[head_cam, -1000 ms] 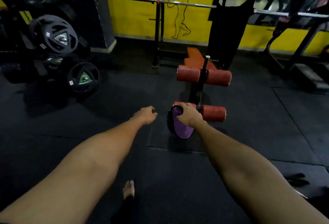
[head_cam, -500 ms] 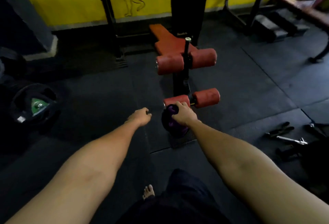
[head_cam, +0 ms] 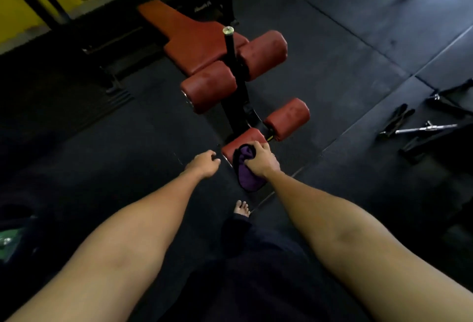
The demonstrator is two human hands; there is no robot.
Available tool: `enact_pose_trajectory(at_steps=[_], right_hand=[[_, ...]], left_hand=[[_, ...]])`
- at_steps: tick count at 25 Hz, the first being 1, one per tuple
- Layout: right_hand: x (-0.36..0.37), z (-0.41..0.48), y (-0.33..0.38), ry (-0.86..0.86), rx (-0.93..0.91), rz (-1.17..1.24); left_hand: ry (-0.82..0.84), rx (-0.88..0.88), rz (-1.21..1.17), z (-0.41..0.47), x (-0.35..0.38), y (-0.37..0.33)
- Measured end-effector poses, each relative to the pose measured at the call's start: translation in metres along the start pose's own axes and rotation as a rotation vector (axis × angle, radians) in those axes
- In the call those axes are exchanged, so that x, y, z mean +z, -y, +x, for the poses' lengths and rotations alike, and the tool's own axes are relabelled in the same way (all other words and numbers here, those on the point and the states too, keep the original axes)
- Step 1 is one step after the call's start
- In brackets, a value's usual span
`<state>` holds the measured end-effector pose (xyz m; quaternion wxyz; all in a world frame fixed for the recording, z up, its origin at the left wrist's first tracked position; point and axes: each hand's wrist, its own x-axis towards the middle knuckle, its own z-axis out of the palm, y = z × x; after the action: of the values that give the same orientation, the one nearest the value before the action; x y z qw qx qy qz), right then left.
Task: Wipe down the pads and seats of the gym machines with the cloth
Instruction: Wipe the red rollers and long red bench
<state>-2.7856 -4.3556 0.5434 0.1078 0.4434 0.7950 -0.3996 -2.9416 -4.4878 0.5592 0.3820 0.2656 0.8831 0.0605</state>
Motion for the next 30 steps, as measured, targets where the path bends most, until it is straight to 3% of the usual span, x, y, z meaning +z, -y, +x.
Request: enact_pose_trajectory(at_steps=[8,17,19,24,30], right_hand=[[0.018,0.059,0.011,-0.078,0.295,0.316],[0.063,0.165,0.016,-0.436,0.707,0.707],[0.085,0.191,0.01,-0.508,0.77,0.725],[0.153,0.235,-0.001,-0.442,0.876,0.619],[0.174,0.282,-0.017,-0.604,0.883,0.455]], left_hand=[[0.213,0.082,0.209,0.116,-0.022,-0.036],[0.442,0.252,0.32,0.264,0.02,-0.064],[0.487,0.277,0.315,0.295,0.038,-0.059],[0.481,0.291,0.11,0.348,0.083,-0.051],[0.447,0.267,-0.119,0.363,0.11,-0.031]])
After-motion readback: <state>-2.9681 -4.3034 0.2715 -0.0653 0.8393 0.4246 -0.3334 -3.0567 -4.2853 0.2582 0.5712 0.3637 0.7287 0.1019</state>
